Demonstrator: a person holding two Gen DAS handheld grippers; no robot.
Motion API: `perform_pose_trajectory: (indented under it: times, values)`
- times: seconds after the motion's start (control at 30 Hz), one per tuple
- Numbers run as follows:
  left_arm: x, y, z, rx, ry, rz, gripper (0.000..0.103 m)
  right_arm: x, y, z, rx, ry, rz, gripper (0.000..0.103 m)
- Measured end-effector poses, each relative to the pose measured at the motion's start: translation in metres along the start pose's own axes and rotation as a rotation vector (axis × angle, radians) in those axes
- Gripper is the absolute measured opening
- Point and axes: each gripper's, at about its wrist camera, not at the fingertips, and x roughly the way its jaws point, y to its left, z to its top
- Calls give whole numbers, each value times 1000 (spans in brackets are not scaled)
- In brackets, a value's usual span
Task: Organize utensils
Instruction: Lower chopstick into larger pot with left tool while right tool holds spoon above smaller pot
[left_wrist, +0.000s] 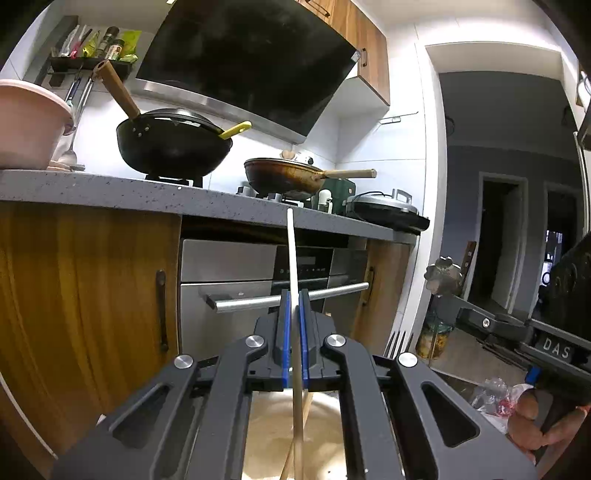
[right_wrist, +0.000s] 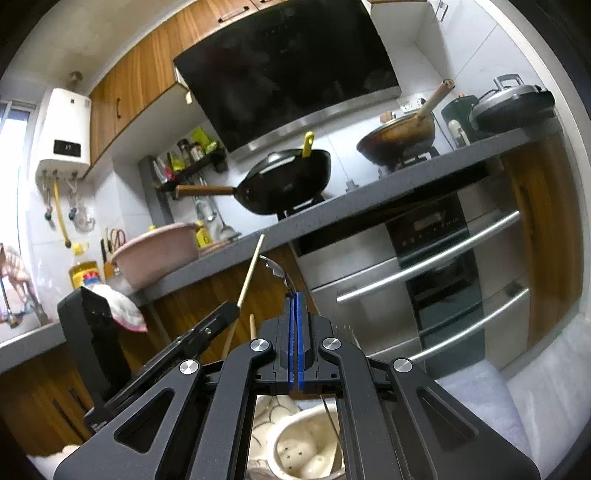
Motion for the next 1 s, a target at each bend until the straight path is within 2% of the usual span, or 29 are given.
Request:
perform_pose_trajectory:
  times: [0.27,0.57,0.83,0.87,0.93,0.97,1.0]
  values:
    - [-36,-2,-18,12,21,60,4,-7,-8,-11,20,44,-17,2]
    - [-60,-2,-29,0,88,88,4,-7,-12,-24,23,90,-57,2]
    - [-71,-7,-30,20,99,82,6,-6,-16,-28,27,114,-86,2]
    - [-70,-8,-32,28,107,87,8,-6,-17,-28,25,115,-90,2]
    - [-71,-9,-34,40,113,95,25,-7,-17,-28,19,114,-95,2]
    - [-72,-10,-35,44,111,98,42,-7,-17,-28,17,113,-96,2]
    - [-74,-12,-36,51,102,103,51,-8,-17,-28,15,112,-99,2]
